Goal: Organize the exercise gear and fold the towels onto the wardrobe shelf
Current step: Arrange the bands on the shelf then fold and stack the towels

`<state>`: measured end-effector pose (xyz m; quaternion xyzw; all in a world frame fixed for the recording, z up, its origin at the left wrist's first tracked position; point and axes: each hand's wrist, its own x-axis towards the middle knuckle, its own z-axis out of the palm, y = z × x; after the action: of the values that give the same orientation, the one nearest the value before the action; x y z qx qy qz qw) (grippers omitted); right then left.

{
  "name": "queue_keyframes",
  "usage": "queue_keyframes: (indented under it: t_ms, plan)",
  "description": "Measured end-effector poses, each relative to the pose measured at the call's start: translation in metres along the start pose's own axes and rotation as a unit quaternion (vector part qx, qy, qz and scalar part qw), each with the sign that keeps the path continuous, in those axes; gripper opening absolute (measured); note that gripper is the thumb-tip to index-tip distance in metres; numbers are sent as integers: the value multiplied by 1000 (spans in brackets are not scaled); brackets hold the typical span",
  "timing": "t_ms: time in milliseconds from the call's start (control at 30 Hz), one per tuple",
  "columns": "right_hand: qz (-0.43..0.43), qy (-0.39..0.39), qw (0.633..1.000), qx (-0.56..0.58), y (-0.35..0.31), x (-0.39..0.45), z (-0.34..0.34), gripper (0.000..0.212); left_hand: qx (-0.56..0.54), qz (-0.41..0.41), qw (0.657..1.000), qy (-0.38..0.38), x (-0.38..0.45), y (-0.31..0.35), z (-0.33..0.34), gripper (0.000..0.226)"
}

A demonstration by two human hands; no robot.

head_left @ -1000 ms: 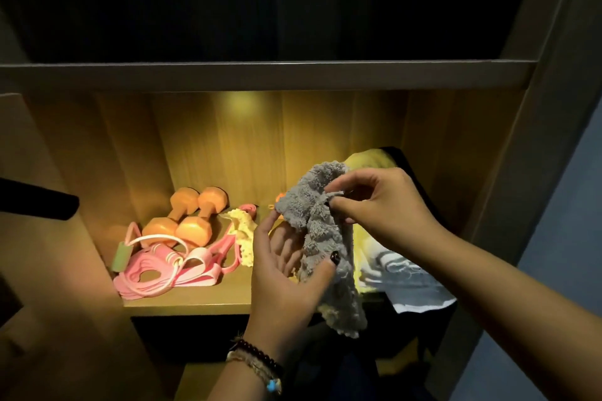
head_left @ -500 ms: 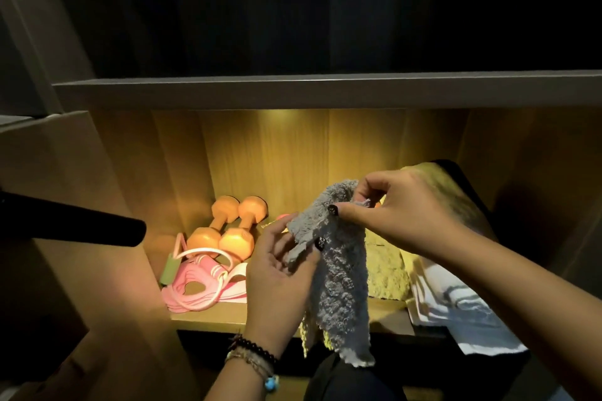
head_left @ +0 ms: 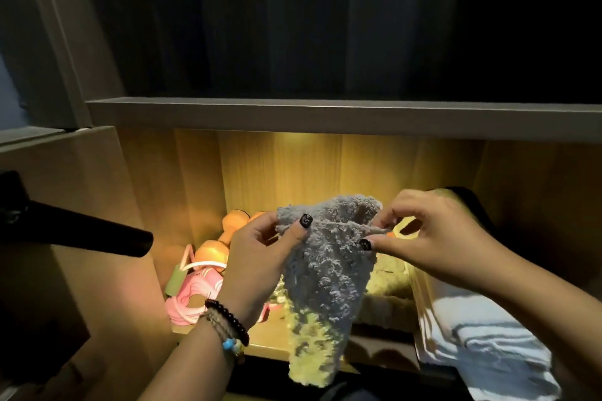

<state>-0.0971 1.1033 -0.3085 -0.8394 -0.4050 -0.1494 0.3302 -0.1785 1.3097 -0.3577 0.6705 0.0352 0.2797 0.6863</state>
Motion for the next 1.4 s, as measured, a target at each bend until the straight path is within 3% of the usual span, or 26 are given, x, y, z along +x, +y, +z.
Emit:
queue_keyframes:
  t_ms: [200, 300, 467, 567, 767, 967, 1067, 1200, 1400]
  plan:
    - [-14, -83, 996, -3, -4, -5, -2, 10, -4, -13, 998, -60, -4, 9, 23, 28]
    - [-5, -81, 996, 47, -2, -3, -1, 7, -40, -22, 996, -79, -7, 9, 30, 31]
    - [22, -63, 979, 192, 10, -10, 0, 20, -61, -33, 990, -120, -10, 0, 26, 51]
    - [19, -50, 977, 207, 16, -12, 4, 18, -26, -28, 993, -109, -9, -6, 26, 45]
    - [26, -35, 979, 201, 27, -10, 10, 20, 13, -10, 998, -63, -7, -12, 30, 15]
    - [36, -41, 991, 121, 29, -6, 8, 19, -23, -2, 999, -33, -3, -8, 30, 27]
    - [24, -1, 995, 96, 29, -2, 4, 24, -30, 6, 999, -11, -1, -8, 28, 27]
    - [1, 50, 996, 79, 26, 3, 1, 16, -34, 4, 999, -19, -2, -6, 26, 39]
    - [-10, 47, 998, 44, 21, 8, -3, 8, 68, 76, 994, -26, 4, 0, 26, 30]
